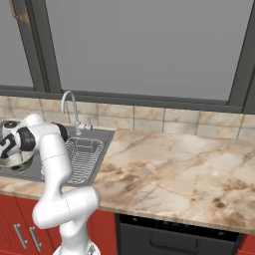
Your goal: Pick the jug and bowl and place them in the sink. Then turn on the water.
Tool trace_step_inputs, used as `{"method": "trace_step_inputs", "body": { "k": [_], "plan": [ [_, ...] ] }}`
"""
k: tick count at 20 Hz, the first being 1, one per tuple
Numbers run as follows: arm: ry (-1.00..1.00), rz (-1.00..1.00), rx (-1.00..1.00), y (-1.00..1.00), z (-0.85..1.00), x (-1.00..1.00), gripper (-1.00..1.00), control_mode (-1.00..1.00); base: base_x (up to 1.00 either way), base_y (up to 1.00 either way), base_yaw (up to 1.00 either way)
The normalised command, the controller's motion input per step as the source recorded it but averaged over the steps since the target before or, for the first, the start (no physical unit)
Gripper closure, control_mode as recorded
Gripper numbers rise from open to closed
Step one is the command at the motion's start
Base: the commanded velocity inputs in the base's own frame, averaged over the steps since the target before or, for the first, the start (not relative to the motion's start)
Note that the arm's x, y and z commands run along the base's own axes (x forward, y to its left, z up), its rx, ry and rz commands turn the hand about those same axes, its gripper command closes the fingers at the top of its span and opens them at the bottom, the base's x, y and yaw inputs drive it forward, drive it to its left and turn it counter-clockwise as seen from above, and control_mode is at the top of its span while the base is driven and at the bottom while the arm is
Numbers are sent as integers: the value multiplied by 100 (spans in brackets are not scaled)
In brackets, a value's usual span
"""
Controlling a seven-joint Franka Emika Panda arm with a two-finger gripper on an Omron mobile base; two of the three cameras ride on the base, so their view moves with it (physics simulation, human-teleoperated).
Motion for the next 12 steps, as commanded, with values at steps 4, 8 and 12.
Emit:
{"method": "trace_step_inputs", "body": {
  "k": [4,8,12],
  "plan": [
    [-1,-4,0,-16,19,-7,-100,-100,0,0,0],
    [0,-4,0,-4,37,-18,-100,-100,0,0,0],
    [0,-4,0,-2,48,-16,-100,-100,0,0,0]
  ]
}}
